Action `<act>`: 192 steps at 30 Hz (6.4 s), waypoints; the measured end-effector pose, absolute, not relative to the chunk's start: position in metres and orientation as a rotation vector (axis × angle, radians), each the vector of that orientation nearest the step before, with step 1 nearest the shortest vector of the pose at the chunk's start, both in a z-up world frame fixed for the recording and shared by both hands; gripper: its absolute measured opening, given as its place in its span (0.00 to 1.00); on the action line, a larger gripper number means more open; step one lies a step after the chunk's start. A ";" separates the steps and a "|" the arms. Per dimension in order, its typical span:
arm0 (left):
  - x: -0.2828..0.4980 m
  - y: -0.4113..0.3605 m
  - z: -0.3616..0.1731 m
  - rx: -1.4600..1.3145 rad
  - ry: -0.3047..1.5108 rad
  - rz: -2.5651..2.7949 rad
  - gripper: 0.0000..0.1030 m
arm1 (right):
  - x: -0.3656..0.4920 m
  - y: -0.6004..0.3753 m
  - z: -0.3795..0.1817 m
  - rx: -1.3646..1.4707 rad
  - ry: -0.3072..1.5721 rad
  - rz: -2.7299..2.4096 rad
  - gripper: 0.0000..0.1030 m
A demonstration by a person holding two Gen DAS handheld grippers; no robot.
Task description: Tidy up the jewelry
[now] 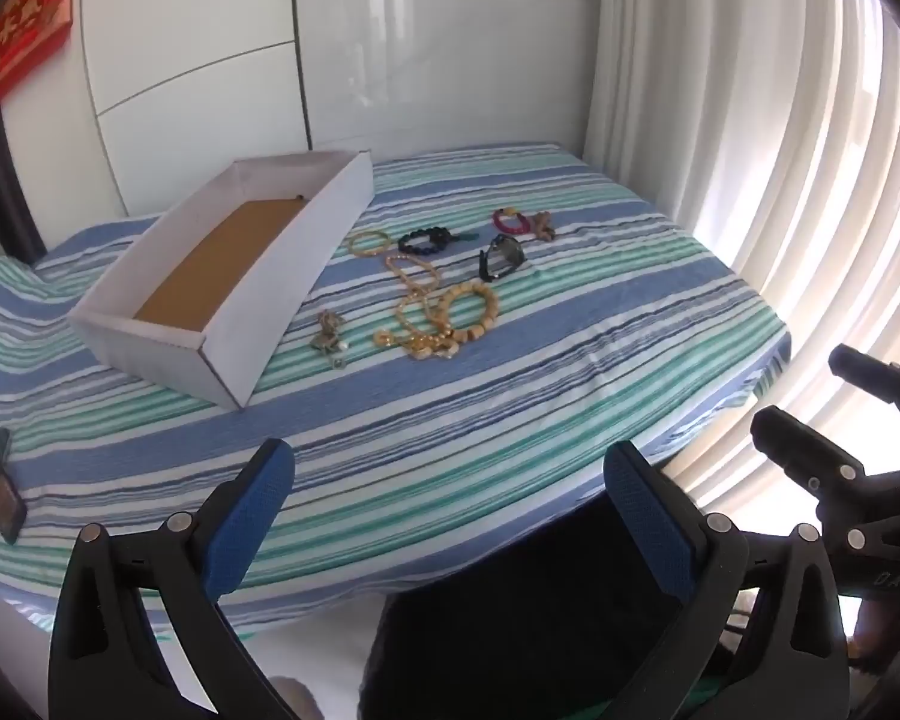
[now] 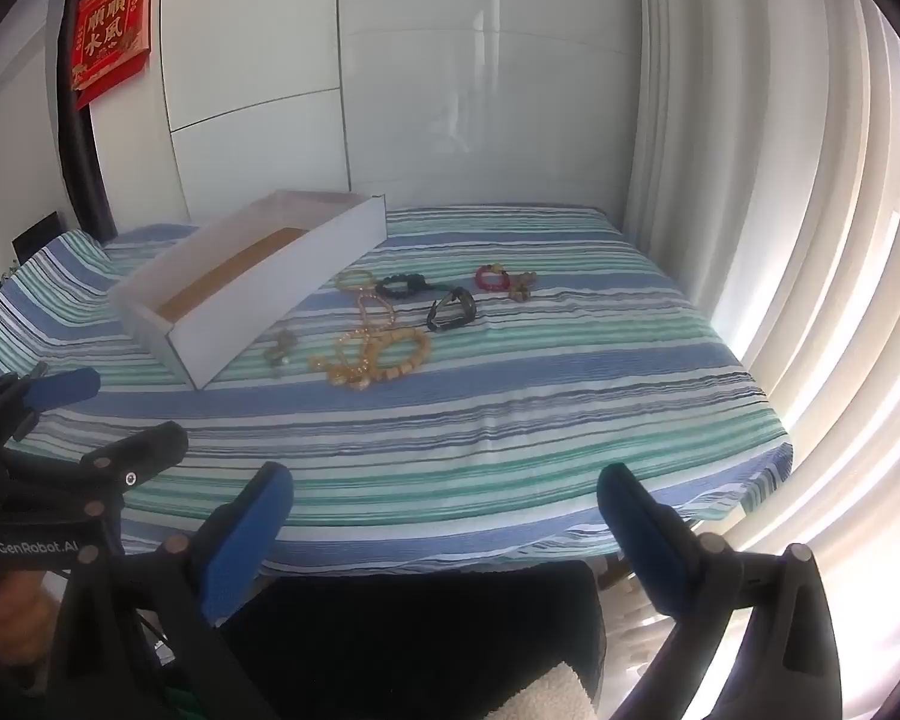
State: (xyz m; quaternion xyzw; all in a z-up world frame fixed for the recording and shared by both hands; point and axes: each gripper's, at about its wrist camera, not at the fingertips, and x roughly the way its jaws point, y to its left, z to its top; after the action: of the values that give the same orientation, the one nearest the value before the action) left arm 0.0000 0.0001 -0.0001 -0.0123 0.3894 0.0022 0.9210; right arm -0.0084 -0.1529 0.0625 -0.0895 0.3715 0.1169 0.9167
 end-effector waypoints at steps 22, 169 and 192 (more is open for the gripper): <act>0.001 0.004 0.001 -0.011 0.791 0.046 1.00 | -0.004 -0.148 0.070 -0.188 0.706 0.258 1.00; 0.230 0.119 -0.125 -0.269 1.275 0.101 0.99 | 0.321 -0.193 -0.044 0.055 1.180 0.289 1.00; 0.297 0.129 -0.172 -0.177 1.311 0.243 0.68 | 0.481 -0.195 -0.095 0.218 1.306 0.278 0.58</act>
State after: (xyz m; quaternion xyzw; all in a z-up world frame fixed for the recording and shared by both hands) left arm 0.2971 0.1293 -0.1717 -0.0821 0.6073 0.1124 0.7822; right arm 0.4814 -0.1949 -0.0954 0.1007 0.6045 0.1286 0.7797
